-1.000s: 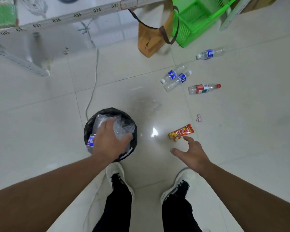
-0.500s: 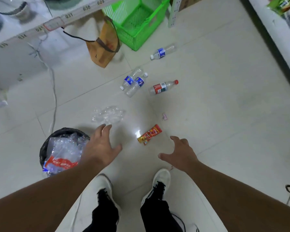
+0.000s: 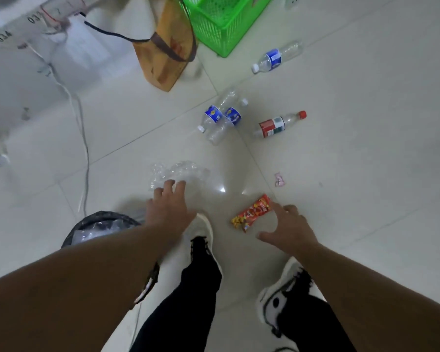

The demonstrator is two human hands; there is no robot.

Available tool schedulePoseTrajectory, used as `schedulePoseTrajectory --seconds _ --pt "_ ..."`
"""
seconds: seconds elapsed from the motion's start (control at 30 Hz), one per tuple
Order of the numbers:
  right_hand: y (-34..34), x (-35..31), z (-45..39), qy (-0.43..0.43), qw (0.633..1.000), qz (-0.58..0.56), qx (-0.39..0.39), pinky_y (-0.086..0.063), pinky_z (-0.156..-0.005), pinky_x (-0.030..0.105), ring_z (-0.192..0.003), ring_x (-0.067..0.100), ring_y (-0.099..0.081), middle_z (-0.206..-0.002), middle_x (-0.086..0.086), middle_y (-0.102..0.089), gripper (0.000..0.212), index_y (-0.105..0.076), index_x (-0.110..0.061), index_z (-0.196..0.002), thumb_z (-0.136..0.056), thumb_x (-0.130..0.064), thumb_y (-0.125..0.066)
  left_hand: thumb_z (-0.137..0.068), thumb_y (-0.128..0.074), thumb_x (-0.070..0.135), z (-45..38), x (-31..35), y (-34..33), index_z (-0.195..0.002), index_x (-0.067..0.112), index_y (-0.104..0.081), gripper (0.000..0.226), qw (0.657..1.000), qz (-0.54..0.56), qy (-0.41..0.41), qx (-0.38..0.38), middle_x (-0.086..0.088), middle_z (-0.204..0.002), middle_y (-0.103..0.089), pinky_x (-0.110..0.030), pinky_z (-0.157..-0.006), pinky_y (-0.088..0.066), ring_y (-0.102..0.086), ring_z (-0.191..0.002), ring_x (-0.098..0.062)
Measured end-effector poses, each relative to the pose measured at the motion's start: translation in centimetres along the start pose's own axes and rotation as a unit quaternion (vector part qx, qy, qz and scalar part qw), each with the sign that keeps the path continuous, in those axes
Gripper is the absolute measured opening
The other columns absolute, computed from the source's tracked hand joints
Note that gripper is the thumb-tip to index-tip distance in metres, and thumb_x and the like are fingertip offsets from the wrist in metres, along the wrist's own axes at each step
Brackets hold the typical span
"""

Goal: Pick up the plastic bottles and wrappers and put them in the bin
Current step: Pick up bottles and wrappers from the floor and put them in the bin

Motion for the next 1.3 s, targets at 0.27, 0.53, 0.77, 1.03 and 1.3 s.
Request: schedulePoseTrajectory --seconds 0.27,0.53,0.77,1.03,1.3 --pt "-9.1 3.7 -14.6 0.144 0.969 0.198 0.036 -0.045 -0.112 0.045 -0.157 0.031 -0.026 -0.173 0.0 -0.024 0.085 -0.04 -0.039 -0.156 -0.08 -0.062 -0.069 -0.086 -0.079 0.059 -17.0 -1.6 -9.8 -0.165 0.052 -0.005 0.108 0.995 0.06 0.083 -0.005 -0.005 -0.178 -0.001 -0.07 -0.113 -0.041 -0.021 -0.157 -0.045" --pt "-12.1 9.3 -22.2 0.283 0.899 0.313 0.114 -0.05 -0.074 0.049 -0.098 0.04 -0.063 -0.103 0.012 -0.068 0.026 -0.071 -0.024 -0.1 -0.08 -0.04 -0.077 -0.091 -0.062 0.007 -23.0 -2.4 -16.6 -0.141 0.028 -0.051 0.056 0.984 0.158 0.063 0.048 -0.011 -0.126 -0.04 -0.045 -0.096 -0.049 -0.057 -0.109 -0.047" --pt "-1.7 8.2 -16.9 0.217 0.924 0.242 0.2 -0.04 -0.073 0.047 -0.09 0.036 -0.054 -0.097 0.01 -0.061 0.032 -0.062 -0.017 -0.104 -0.085 -0.042 -0.068 -0.091 -0.055 0.002 -16.4 2.4 -9.7 -0.116 0.024 -0.057 0.033 0.974 0.205 0.074 0.055 -0.005 -0.114 -0.04 -0.036 -0.081 -0.044 -0.056 -0.088 -0.035" --pt "14.9 5.3 -10.5 0.158 0.935 0.208 0.241 -0.047 -0.07 0.04 -0.088 0.03 -0.058 -0.099 0.006 -0.061 0.032 -0.062 -0.017 -0.107 -0.095 -0.046 -0.057 -0.087 -0.057 0.003 -9.6 7.6 1.0 -0.12 0.023 -0.061 0.039 0.971 0.221 0.055 0.069 -0.005 -0.114 -0.045 -0.04 -0.087 -0.048 -0.054 -0.097 -0.033" --pt "23.6 2.6 -7.4 0.173 0.944 0.201 0.194 -0.051 -0.077 0.038 -0.098 0.022 -0.061 -0.114 0.002 -0.064 0.041 -0.063 -0.022 -0.127 -0.1 -0.052 -0.054 -0.085 -0.068 0.01 -5.7 10.1 6.4 -0.123 0.026 -0.061 0.041 0.957 0.251 0.111 0.09 0.003 -0.114 -0.038 -0.034 -0.077 -0.042 -0.058 -0.085 -0.031"
Point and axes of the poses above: each hand's wrist, its own z-axis away from the middle knuckle, its own y-axis out of the back of the hand, x = y × z, the point moved 1 cm from there along -z, towards the middle knuckle
